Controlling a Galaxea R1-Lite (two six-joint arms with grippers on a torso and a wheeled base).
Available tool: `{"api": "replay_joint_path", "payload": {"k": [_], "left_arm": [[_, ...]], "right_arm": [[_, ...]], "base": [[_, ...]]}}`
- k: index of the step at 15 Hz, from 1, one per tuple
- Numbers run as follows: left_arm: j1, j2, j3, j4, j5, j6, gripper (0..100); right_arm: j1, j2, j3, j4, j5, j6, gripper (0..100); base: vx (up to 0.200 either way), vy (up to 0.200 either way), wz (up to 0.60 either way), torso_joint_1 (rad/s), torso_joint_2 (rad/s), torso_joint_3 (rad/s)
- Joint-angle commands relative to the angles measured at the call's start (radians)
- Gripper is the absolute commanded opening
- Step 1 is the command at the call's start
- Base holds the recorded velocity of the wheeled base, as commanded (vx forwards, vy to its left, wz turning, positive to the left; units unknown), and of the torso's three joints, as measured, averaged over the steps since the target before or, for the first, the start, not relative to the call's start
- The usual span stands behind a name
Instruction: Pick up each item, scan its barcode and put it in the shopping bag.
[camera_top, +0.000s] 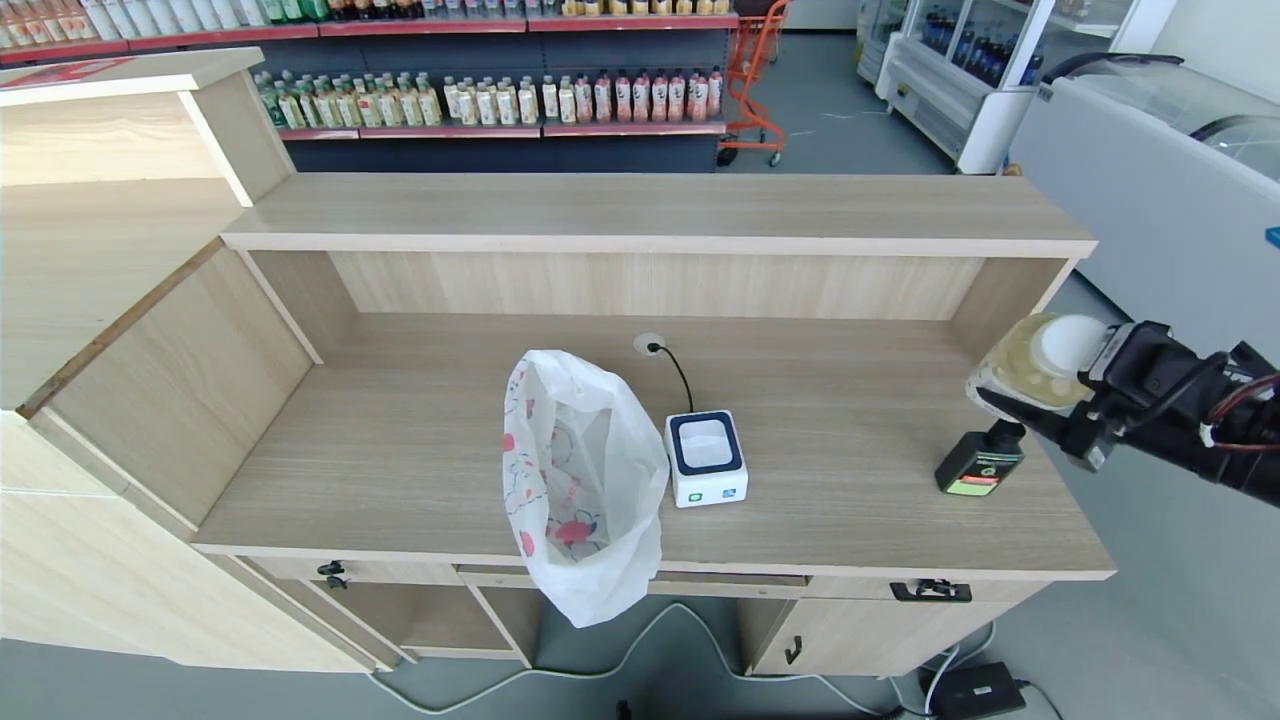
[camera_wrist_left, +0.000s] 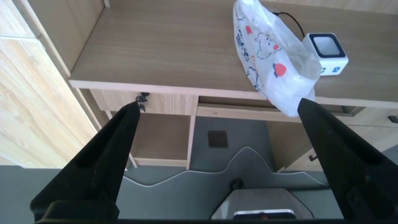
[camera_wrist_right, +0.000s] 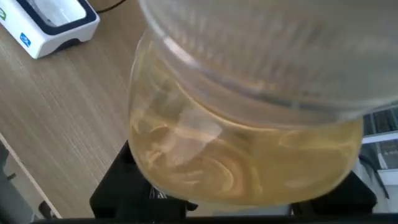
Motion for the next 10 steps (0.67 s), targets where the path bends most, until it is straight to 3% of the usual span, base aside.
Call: {"api": "replay_joint_path", "payload": {"k": [1,4,10], "left_arm": [[0.0,0.0,0.0,0.0,0.0,0.0,100],[0.0,0.0,0.0,0.0,0.0,0.0,100],[0.0,0.0,0.0,0.0,0.0,0.0,100]], "right_arm": [[-0.024,0.05,-0.004,-0.034,0.001,-0.067,0],[-0.027,0.049,-0.004,-0.035,0.006,-0.113,0],[-0.004,0.072,-0.003,-0.043,0.052,-0.203,0]], "base": [[0.0,0.0,0.0,0.0,0.0,0.0],[0.0,0.0,0.0,0.0,0.0,0.0],[0.0,0.0,0.6,0.004,0.0,0.002]]}}
